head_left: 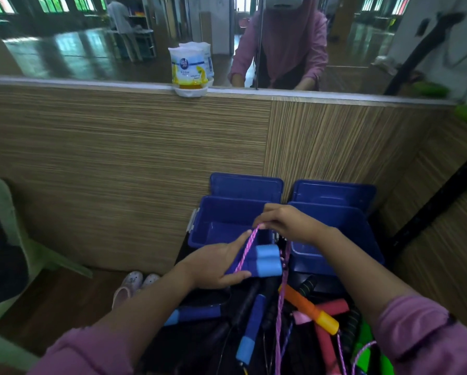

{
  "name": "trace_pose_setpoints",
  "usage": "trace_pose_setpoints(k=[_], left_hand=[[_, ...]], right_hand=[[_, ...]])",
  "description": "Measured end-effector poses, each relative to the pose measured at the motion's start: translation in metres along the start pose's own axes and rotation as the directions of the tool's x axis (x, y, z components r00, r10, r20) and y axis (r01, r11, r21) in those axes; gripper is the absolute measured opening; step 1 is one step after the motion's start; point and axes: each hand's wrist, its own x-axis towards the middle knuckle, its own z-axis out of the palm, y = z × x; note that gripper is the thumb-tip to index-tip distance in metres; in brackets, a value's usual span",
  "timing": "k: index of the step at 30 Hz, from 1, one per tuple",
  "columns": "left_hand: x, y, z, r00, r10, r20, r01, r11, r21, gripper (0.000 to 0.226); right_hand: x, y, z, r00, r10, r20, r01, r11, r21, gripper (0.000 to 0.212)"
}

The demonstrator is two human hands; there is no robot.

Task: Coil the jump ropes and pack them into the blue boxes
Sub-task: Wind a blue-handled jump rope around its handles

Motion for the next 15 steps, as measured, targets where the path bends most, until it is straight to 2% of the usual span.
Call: trace_pose_setpoints(k=[3, 6, 9, 12, 15], left_hand=[[-0.001, 0.005, 0.003, 0.991, 0.110, -0.080, -0.111, 0.994, 0.002, 0.074], [-0.003, 0.003, 0.002, 0.982, 0.150, -0.117, -0.145, 0.988, 0.056, 0.067], [-0.006, 0.001, 0.002, 0.973, 0.173, -0.155, -0.165, 0.984, 0.063, 0.067], [-0.007, 0.002, 0.001, 0.967, 0.132, -0.219, -0.143, 0.989, -0.037, 0.065], [-0.006, 0.000, -0.001, 0.953, 0.018, -0.302, -0.064, 0.988, -0.143, 0.065]], right_hand=[[-0.008, 0.017, 0.010, 0.997, 0.074, 0.000, -0.074, 0.996, 0.046, 0.022], [-0.016, 0.024, 0.020, 0.987, 0.153, -0.044, -0.146, 0.979, 0.142, 0.022], [-0.024, 0.027, 0.033, 0.973, 0.230, -0.015, -0.220, 0.946, 0.240, 0.024], [-0.028, 0.028, 0.049, 0.939, 0.343, 0.001, -0.313, 0.856, 0.411, 0.027], [-0.029, 0.015, 0.062, 0.898, 0.439, 0.034, -0.405, 0.793, 0.456, 0.032]])
